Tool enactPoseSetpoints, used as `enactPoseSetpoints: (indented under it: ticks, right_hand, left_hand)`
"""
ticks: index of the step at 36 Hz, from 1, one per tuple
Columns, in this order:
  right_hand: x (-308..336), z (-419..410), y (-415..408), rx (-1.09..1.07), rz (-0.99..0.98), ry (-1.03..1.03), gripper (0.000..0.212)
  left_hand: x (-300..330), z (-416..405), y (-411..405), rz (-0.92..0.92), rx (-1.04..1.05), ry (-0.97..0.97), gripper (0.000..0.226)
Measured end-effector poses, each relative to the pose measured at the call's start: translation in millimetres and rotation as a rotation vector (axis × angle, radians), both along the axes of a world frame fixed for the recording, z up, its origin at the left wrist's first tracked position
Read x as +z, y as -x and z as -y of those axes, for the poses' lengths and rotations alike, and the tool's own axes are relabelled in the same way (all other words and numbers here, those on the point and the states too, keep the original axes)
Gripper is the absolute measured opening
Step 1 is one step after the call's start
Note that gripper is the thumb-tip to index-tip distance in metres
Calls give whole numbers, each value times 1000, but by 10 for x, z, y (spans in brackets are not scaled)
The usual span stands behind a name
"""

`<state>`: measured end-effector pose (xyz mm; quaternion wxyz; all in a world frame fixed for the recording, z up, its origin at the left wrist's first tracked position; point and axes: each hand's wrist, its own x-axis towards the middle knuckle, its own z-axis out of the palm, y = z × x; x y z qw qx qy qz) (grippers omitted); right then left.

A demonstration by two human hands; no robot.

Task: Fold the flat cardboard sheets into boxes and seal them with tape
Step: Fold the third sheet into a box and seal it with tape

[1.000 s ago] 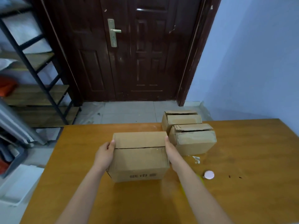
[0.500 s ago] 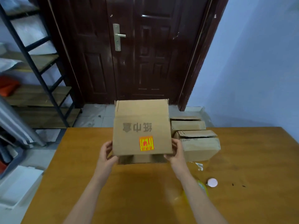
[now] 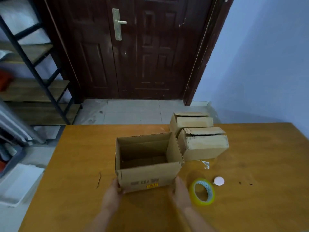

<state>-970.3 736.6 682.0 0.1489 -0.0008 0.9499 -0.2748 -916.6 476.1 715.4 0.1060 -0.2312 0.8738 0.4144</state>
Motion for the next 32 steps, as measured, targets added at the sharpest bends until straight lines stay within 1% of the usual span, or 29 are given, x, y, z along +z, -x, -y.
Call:
enactPoseSetpoints:
  ticks: [1, 3, 4, 6, 8, 9, 11, 13, 15, 17, 19, 21, 22, 25, 27, 29, 32]
  right_hand:
    - [15, -27, 14, 7, -4, 4, 41]
    - [53, -86, 71, -6, -4, 21, 43]
    - [109, -108, 111, -34, -19, 29, 44]
    - [295, -129, 212, -153, -78, 82, 42]
    - [582, -117, 329, -294, -203, 254, 34]
    - [742, -110, 389, -354, -260, 370, 31]
    - [1066, -75, 481, -429, -250, 629, 24]
    - [1301, -40, 546, -379, -186, 776, 25]
    - [1460, 30, 578, -232, -117, 781, 25]
    - [1542, 141, 570, -101, -69, 723, 29]
    - [1522, 247, 557, -1, -52, 618, 32]
    - [1462, 341, 543, 89, -10, 493, 33]
    - [1432, 370, 542, 107, 23, 455, 37]
    - [1443, 391, 598, 20, 117, 476, 51]
    - [1446, 382, 634, 1, 167, 480, 52]
    - [1441, 391, 644, 17, 169, 469, 47]
    - [1449, 423, 644, -25, 64, 517, 29]
  left_hand:
    - [-6, 27, -5, 20, -12, 44, 47]
    - [-16, 119, 5, 49, -36, 149, 36]
    - [-2, 174, 15, 58, -18, 184, 30]
    - [94, 255, 63, 29, 98, 171, 19]
    - [243, 315, 147, -144, 263, 100, 10]
    - [353, 335, 196, -259, 325, 52, 11]
    - [616, 360, 300, -467, 382, -77, 13]
    - [832, 365, 396, -579, 359, -217, 16]
    - [984, 323, 471, -626, 264, -310, 25]
    - [1065, 231, 524, -601, 132, -281, 31]
    - [1052, 149, 564, -548, 42, -222, 27]
    - [1004, 111, 592, -495, -18, -234, 29]
    - [986, 106, 599, -467, -43, -244, 30]
    - [1022, 128, 619, -408, -93, -245, 33]
    - [1055, 147, 632, -362, -152, -237, 40]
    - [1070, 155, 642, -309, -199, -226, 51]
    - [1087, 129, 681, -239, -230, -173, 63]
